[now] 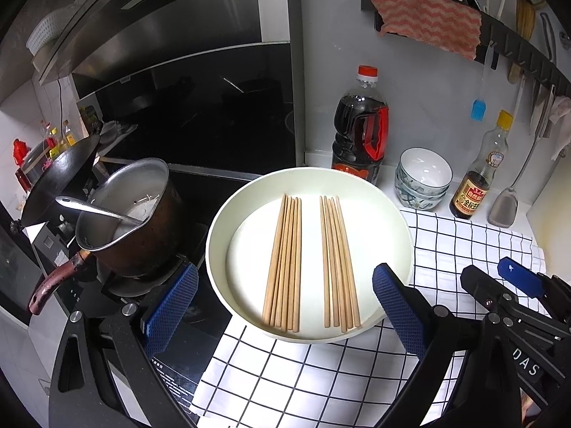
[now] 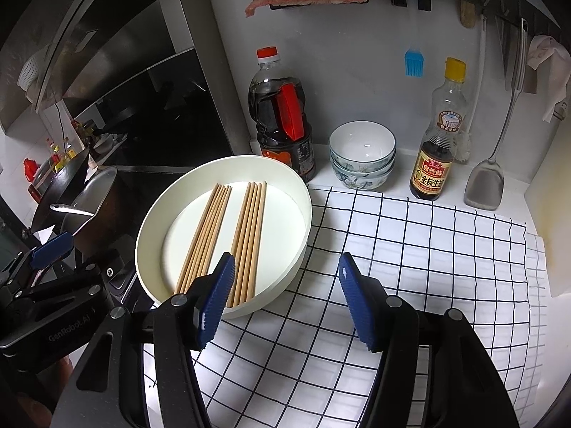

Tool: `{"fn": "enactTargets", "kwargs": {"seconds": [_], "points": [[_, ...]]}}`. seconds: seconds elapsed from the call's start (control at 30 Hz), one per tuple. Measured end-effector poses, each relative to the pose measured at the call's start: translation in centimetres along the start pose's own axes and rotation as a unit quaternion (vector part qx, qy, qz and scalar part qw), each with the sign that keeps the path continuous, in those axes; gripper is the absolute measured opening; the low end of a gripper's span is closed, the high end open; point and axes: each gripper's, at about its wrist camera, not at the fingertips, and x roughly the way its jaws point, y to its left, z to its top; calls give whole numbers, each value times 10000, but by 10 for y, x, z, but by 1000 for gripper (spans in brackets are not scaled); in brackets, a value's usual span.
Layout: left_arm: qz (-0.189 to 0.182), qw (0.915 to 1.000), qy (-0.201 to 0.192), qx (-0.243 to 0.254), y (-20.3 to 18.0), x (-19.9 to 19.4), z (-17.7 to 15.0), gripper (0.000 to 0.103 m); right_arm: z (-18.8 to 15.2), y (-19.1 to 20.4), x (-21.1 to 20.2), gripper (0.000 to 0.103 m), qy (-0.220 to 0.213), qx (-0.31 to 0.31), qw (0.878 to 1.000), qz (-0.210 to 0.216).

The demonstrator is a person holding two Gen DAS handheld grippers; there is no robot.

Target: Organize utensils

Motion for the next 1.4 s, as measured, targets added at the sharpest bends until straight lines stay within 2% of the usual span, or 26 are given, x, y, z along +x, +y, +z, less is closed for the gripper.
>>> {"fn": "enactTargets", "kwargs": {"seconds": [0.6,1.4], "points": [[125,9999,58,7,2,2,2,97,-1,0,-1,58,3,4,10000,6],[106,9997,220,0,0,8,-1,97,-4,-2,0,58,23,114,9999,9]]}}
